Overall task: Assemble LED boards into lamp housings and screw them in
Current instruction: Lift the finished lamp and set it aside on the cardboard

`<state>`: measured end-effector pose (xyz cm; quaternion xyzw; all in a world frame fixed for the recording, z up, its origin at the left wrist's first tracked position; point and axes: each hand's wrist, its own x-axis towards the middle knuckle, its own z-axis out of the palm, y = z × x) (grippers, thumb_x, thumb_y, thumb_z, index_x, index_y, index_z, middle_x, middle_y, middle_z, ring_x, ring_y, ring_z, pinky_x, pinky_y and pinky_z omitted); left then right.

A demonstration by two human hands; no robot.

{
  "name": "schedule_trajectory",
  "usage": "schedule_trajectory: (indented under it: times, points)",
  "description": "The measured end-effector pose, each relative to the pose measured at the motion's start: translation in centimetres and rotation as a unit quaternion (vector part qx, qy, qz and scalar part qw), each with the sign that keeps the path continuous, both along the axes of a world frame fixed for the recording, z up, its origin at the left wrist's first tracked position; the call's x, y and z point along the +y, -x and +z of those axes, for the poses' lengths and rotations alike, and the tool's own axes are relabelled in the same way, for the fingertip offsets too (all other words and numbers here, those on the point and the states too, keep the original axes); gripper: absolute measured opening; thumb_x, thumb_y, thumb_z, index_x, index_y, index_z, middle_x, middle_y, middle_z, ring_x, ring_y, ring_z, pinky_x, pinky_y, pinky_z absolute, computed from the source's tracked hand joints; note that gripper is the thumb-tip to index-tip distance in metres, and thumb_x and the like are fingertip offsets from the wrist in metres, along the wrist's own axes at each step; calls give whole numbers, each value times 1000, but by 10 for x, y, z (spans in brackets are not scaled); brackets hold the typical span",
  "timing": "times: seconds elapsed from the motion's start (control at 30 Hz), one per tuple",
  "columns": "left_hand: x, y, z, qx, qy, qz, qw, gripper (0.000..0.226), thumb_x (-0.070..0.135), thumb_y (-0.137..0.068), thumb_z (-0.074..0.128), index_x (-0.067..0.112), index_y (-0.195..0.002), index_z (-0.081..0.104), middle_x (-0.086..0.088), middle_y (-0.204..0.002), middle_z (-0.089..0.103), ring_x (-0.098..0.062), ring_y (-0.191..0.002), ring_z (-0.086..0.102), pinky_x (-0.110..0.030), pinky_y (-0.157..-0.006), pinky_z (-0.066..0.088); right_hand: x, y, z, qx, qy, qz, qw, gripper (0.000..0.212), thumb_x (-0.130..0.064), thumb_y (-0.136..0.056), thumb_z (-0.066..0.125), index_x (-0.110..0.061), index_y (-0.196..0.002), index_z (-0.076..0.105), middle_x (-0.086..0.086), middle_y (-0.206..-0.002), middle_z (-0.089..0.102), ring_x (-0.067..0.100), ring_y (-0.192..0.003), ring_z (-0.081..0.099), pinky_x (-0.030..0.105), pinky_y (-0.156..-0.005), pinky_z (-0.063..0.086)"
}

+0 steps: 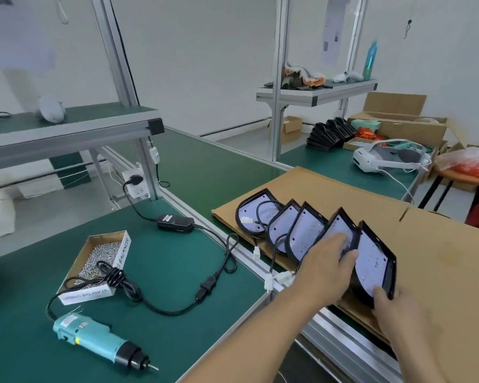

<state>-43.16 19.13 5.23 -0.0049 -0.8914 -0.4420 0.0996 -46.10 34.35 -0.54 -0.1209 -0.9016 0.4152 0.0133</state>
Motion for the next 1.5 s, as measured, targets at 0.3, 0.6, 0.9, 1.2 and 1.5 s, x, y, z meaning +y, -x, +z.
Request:
schedule_trajectory:
  times: [0.3, 0.6, 0.9, 1.2, 1.5]
  points:
    - [-105, -144, -4, 120, -100, 199, 967, 24, 39, -105, 53, 31, -113, 74, 25, -105, 69, 7, -97, 61, -6, -80, 43, -126, -92, 40, 225, 118, 100, 962, 34, -28, -96, 68, -22, -129, 68, -2, -118, 47, -12, -80, 56, 35, -86, 41]
    - [-233, -318, -19, 117, -107, 475, 865, 21, 23, -103, 60, 34, -97, 77, 23, -94, 76, -2, -89, 69, -13, -75, 49, -304, -239, 34, 183, 237, 482, 824, 25, -15, -97, 70, -30, -117, 71, -14, -96, 65, 5, -91, 62, 7, -78, 42]
    - [-305, -424, -50, 41, -103, 633, 766, 19, 27, -102, 59, 35, -91, 71, 27, -88, 71, 4, -84, 65, -10, -64, 44, -409, -329, -13, 66, 125, 659, 739, 31, -24, -103, 59, -19, -133, 66, -7, -108, 66, 12, -99, 60, 27, -95, 45]
    - [-311, -424, -87, 42, -161, 655, 738, 22, 18, -103, 56, 36, -103, 69, 17, -97, 75, 2, -94, 69, -14, -78, 48, -455, -333, -38, 49, 58, 672, 737, 31, -22, -103, 56, -18, -132, 66, -1, -123, 68, 19, -117, 62, 30, -102, 44]
    - [-311, -426, -101, 96, -134, 667, 726, 28, 14, -103, 58, 37, -95, 71, 18, -83, 74, -5, -79, 71, -11, -71, 49, -540, -332, -15, 50, 75, 683, 725, 31, -25, -103, 56, -16, -131, 66, -1, -111, 67, 18, -107, 62, 32, -95, 47]
